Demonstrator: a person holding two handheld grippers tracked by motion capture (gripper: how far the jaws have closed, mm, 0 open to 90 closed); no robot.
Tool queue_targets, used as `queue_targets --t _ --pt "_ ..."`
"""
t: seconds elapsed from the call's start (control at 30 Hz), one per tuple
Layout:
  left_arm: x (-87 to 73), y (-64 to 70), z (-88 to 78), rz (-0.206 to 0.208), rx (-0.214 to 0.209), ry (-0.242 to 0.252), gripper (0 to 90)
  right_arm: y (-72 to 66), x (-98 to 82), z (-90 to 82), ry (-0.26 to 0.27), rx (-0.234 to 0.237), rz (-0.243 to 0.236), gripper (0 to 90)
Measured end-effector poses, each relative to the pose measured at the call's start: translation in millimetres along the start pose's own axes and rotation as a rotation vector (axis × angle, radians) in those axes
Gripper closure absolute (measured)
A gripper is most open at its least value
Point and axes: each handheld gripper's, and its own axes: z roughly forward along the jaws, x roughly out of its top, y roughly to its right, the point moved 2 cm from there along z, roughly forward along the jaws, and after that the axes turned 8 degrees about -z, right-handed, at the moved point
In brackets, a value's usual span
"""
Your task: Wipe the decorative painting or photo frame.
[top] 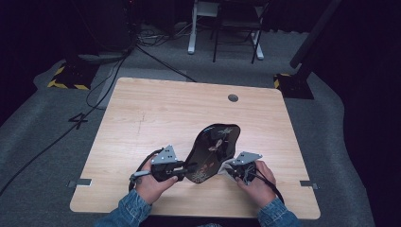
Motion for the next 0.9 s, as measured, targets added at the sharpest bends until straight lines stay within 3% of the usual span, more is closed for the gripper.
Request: queue_targets --t 0.13,0.23,0.33,0.4,0.43,0.67,0.77,0.9 --pt "-0.1 -0.1 0.2 -0.002 0.011 0.005 78.0 3.6 -0.5 -2.5 0.006 -0.021 0.007 81.7" --pt "0.4 -0.2 -0.5 -0.003 0.039 0.004 79.8 8.0 -0.8 -6.6 -0.003 -0.071 -0.001 81.7" --pt "0.3 -0.7 -0.5 -0.004 0.038 0.007 80.1 15.1 -0.4 -16.3 0.018 -0.095 0.016 81.7" --pt "0.7 0.1 0.0 0.001 0.042 0.006 80.2 22.4 3.1 -32.7 0.074 -0.101 0.056 81.7" --pt "0.7 0.1 0.0 0.001 0.042 0.006 80.2 22.4 3.1 -32.7 0.074 -0.101 0.056 81.7" --pt "1.4 0.2 0.8 0.008 0.042 0.008 80.2 35.1 19.1 -82.2 0.257 -0.114 0.116 81.6" --pt "1.5 0.2 0.8 0.008 0.043 0.008 80.2 35.5 28.6 -101.1 0.335 -0.1 0.124 81.6" --pt "1.5 0.2 0.9 0.009 0.042 0.008 80.2 34.9 48.6 -123.3 0.417 -0.1 0.095 81.5"
